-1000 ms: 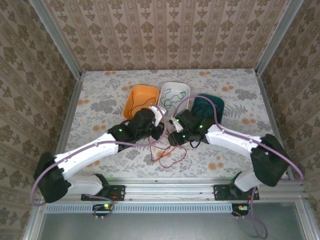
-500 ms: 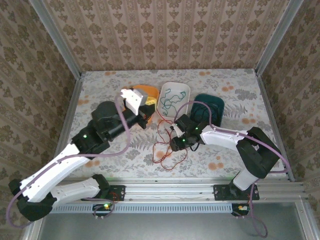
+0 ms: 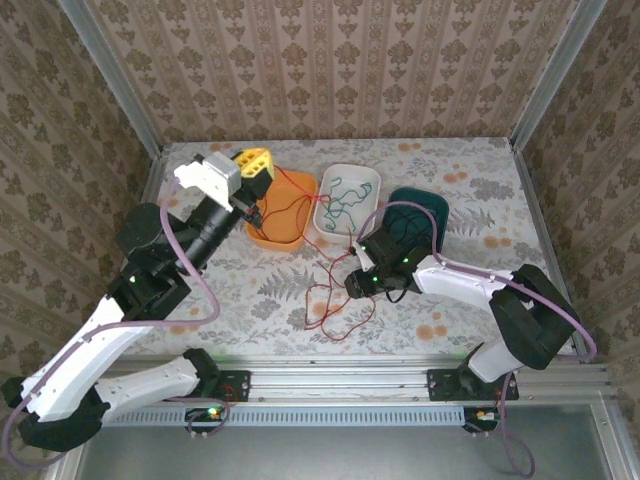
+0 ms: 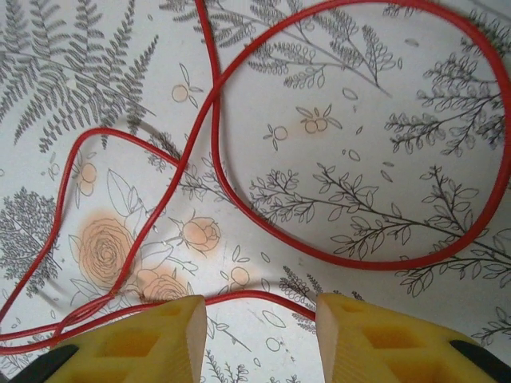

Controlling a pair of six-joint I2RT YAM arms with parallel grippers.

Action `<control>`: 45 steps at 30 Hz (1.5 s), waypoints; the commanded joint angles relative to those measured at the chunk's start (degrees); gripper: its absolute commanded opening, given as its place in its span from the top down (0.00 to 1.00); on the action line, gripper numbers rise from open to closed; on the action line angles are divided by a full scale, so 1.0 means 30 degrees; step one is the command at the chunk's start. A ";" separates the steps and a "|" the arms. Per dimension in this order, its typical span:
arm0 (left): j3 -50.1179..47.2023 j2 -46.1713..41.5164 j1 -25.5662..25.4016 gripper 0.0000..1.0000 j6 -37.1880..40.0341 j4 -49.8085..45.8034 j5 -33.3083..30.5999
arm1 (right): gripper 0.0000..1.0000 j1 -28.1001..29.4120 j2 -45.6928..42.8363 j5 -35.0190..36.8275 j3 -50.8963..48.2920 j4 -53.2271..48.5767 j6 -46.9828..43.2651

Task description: Untangle the cables

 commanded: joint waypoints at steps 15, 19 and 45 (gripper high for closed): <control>0.4569 0.8209 1.1336 1.00 -0.8976 -0.4594 0.6337 | 0.57 -0.0155 -0.3811 0.2130 0.0612 -0.1127 -0.0497; 0.2278 0.9336 1.2105 1.00 -1.0309 -0.3217 0.7906 | 0.57 -0.0155 -0.4106 0.2311 0.0368 -0.1228 -0.0493; 0.4618 1.8735 0.9672 0.45 -0.8115 -0.6933 0.2097 | 0.57 -0.0170 -0.4811 0.2410 -0.0171 -0.1555 -0.0332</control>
